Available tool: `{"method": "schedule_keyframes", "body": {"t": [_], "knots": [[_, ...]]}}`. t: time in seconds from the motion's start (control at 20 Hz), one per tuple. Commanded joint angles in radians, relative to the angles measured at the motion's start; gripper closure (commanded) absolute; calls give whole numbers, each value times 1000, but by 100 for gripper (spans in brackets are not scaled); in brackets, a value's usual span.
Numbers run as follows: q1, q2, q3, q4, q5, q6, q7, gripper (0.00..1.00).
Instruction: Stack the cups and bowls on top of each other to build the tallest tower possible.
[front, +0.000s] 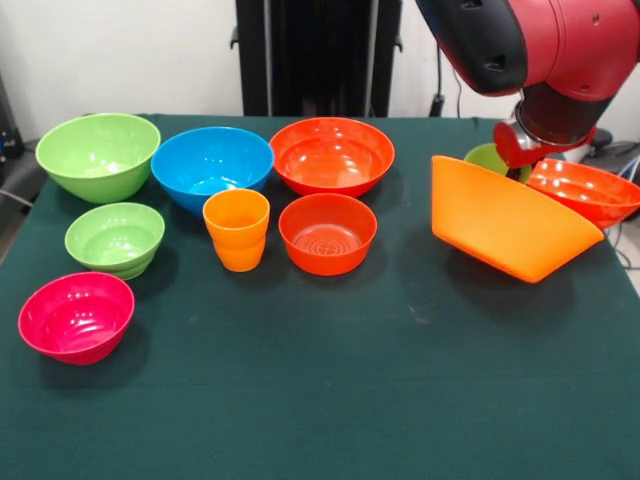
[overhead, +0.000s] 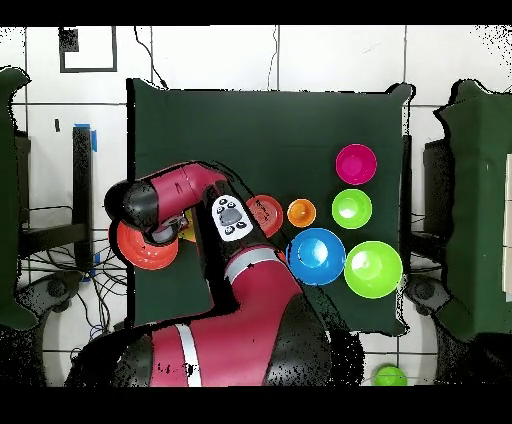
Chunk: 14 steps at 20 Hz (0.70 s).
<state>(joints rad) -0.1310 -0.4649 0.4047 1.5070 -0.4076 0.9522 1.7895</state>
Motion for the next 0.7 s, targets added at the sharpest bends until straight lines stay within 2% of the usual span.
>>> {"method": "schedule_keyframes", "body": {"t": [0.05, 0.35, 0.7], "knots": [[2, 40, 51, -53, -19, -27, -66, 100], [-5, 38, 55, -57, -16, -11, -80, 100], [-47, -14, 53, -72, -78, 17, -202, 100]]}}
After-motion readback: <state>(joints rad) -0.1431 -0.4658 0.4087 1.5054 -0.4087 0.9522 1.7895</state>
